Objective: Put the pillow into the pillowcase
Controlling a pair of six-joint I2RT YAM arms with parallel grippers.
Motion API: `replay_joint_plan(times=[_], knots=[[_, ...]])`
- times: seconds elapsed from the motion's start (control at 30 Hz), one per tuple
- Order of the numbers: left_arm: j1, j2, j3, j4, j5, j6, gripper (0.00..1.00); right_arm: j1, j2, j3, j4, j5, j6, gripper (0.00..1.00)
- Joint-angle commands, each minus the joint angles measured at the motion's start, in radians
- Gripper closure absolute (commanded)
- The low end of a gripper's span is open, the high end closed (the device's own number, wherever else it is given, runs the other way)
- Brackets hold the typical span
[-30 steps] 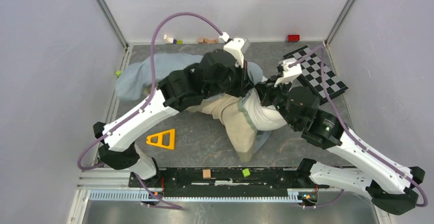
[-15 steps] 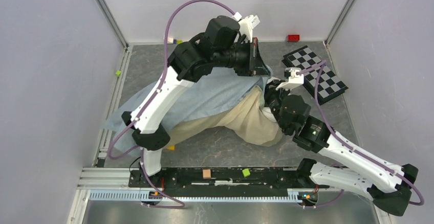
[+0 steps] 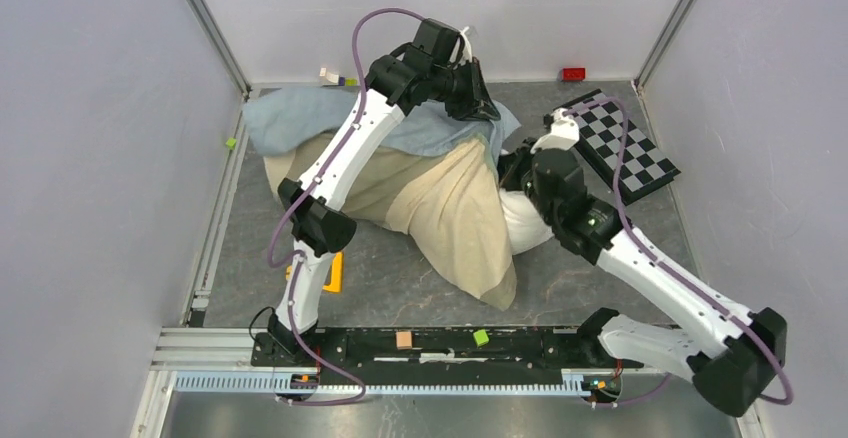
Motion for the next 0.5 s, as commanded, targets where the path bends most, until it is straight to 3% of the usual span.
replay_joint_plan(times=[0.0,0.1,0.2,0.33,0.47], knots=[[0.011,-0.027,0.044,0.204,-0.002,0.013,0.69,-0.289,0.076,-0.073,0.184,-0.454,0.143,1.00],[-0.017,-0.095,-0.002,0.181,-0.069,0.073,0.37,-0.413,0.165,-0.170,0.340,-0.677,0.234,1.00],[-0.087,-0.236,-0.138,0.153,-0.255,0.166,0.16,-0.453,0.191,-0.191,0.386,-0.695,0.240,1.00],[-0.254,-0.448,-0.484,0.171,-0.681,0.246,0.04,-0.490,0.226,-0.168,0.384,-0.721,0.224,1.00],[-0.338,-0.567,-0.827,0.221,-0.905,0.194,0.02,-0.503,0.235,-0.141,0.362,-0.715,0.194,1.00]])
